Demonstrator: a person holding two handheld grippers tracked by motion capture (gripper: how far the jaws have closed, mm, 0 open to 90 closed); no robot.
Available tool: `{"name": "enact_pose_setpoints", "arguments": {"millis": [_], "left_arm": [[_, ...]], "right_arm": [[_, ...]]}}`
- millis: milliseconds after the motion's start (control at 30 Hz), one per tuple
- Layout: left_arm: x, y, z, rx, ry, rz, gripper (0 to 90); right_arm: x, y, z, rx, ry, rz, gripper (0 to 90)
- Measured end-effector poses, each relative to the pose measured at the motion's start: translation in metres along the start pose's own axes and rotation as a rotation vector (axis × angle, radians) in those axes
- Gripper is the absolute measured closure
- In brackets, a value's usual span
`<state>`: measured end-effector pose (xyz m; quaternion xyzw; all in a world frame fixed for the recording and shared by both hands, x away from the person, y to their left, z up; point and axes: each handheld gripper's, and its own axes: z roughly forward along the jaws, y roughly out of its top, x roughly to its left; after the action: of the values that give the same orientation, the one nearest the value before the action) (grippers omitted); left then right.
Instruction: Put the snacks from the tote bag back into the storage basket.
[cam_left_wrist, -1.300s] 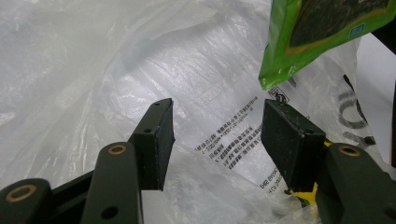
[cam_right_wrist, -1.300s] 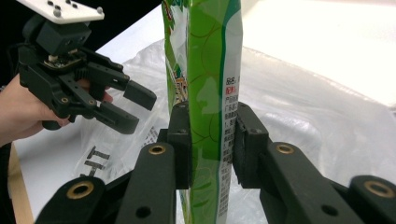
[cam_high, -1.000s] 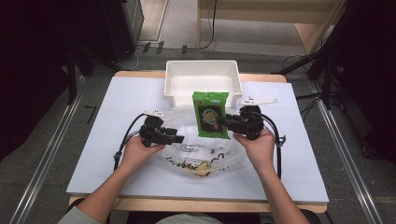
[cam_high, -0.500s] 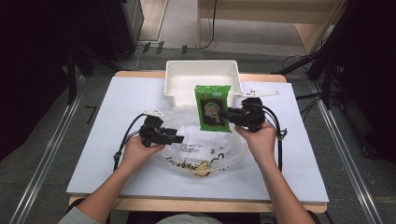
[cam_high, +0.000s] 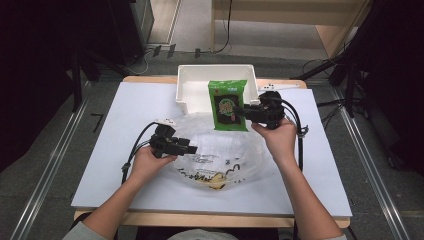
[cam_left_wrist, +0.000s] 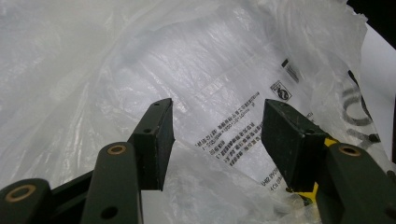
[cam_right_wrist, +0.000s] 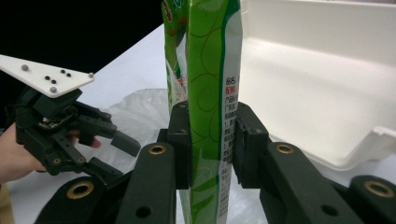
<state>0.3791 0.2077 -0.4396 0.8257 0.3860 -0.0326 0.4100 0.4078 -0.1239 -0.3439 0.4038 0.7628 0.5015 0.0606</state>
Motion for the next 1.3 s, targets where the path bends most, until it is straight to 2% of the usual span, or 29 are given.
{"name": "enact_pose_setpoints", "arguments": {"millis": [367, 533, 767, 967, 1300], "left_arm": [[0.0, 0.0, -0.001, 0.0, 0.004, -0.003, 45.2], [0.0, -0.001, -0.001, 0.006, 0.008, -0.004, 45.1], [-0.001, -0.001, 0.0, 0.007, 0.002, 0.0, 45.0], [-0.001, -0.001, 0.0, 0.008, 0.0, 0.005, 44.9], [-0.001, -0.001, 0.003, 0.017, -0.002, 0.005, 44.9]], "right_arm": [[-0.005, 0.02, -0.002, -0.022, -0.013, 0.0, 73.5], [-0.009, 0.029, -0.003, -0.038, -0.039, 0.001, 73.6], [-0.017, 0.043, 0.0, -0.033, -0.073, -0.002, 73.6], [-0.021, 0.056, 0.006, -0.036, -0.098, -0.003, 73.7], [-0.028, 0.067, 0.021, -0.036, -0.122, 0.013, 73.7]]}}
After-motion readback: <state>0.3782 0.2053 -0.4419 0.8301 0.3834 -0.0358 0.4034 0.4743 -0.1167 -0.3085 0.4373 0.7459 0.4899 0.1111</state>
